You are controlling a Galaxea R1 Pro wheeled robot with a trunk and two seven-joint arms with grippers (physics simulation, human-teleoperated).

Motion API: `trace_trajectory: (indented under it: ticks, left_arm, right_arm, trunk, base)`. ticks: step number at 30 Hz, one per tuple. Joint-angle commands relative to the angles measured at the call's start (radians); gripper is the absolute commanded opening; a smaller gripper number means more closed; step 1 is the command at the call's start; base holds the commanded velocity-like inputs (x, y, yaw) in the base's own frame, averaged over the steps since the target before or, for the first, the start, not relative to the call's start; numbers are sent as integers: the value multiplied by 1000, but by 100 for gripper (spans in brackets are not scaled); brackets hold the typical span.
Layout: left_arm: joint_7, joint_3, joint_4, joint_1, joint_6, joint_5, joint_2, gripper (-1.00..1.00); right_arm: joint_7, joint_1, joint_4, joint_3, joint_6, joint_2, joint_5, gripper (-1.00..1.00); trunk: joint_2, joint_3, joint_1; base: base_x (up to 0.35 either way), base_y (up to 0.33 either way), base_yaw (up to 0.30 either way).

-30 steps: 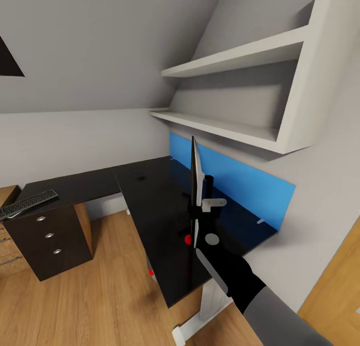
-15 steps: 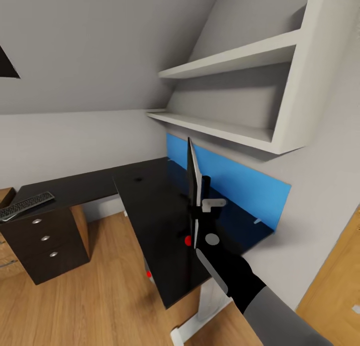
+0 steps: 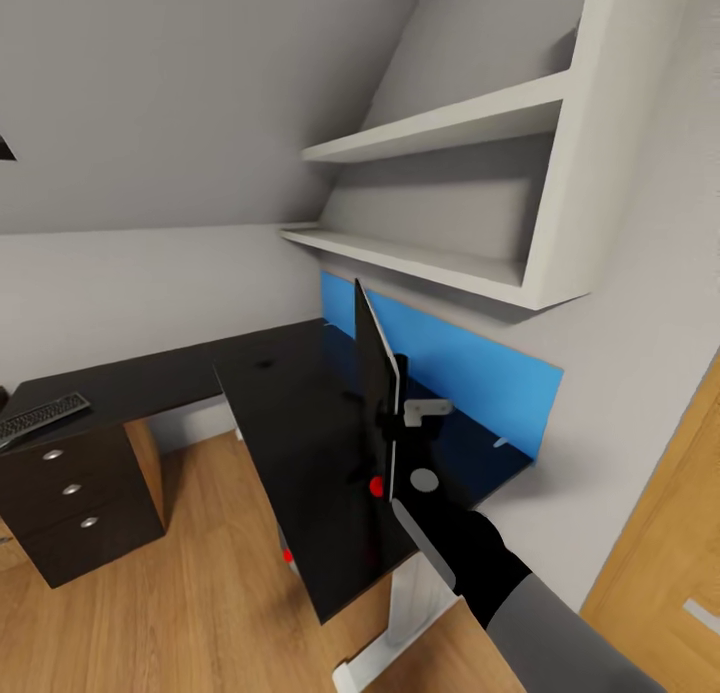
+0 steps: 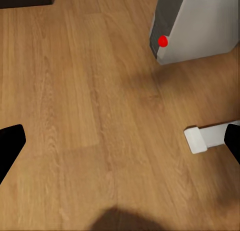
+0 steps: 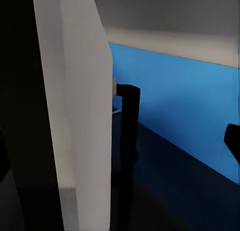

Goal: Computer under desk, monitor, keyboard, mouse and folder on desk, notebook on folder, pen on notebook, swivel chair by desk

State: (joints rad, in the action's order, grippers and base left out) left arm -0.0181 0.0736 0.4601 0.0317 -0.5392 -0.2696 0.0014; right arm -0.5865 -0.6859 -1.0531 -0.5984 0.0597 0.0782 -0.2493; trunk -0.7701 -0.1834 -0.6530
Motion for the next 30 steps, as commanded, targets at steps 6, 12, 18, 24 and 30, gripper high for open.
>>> trace_trajectory:
  ticks: [6, 12, 18, 24, 30]
  left_arm:
    - [-2, -2, 2, 1, -1, -3, 1, 100]
    - [-2, -2, 2, 1, -1, -3, 1, 100]
    - [-2, -2, 2, 1, -1, -3, 2, 100]
    - [-2, -2, 2, 1, -1, -3, 2, 100]
    - [-2, -2, 2, 1, -1, -3, 2, 100]
  right_arm:
    - [-7, -1, 3, -3, 6, 0, -2, 100]
    - [-7, -1, 4, -3, 6, -1, -2, 100]
    - [-7, -1, 4, -3, 6, -1, -2, 100]
    - [-7, -1, 4, -3, 6, -1, -2, 100]
    - [-7, -1, 4, -2, 6, -1, -2, 100]
  trunk:
    - [-1, 4, 0]
    - [-1, 8, 0]
    - [-1, 13, 0]
    - [-1, 18, 0]
    - [-1, 23, 0]
  base:
    - [0, 0, -106]
    - [0, 0, -107]
    - [0, 0, -107]
    - [0, 0, -107]
    - [0, 0, -107]
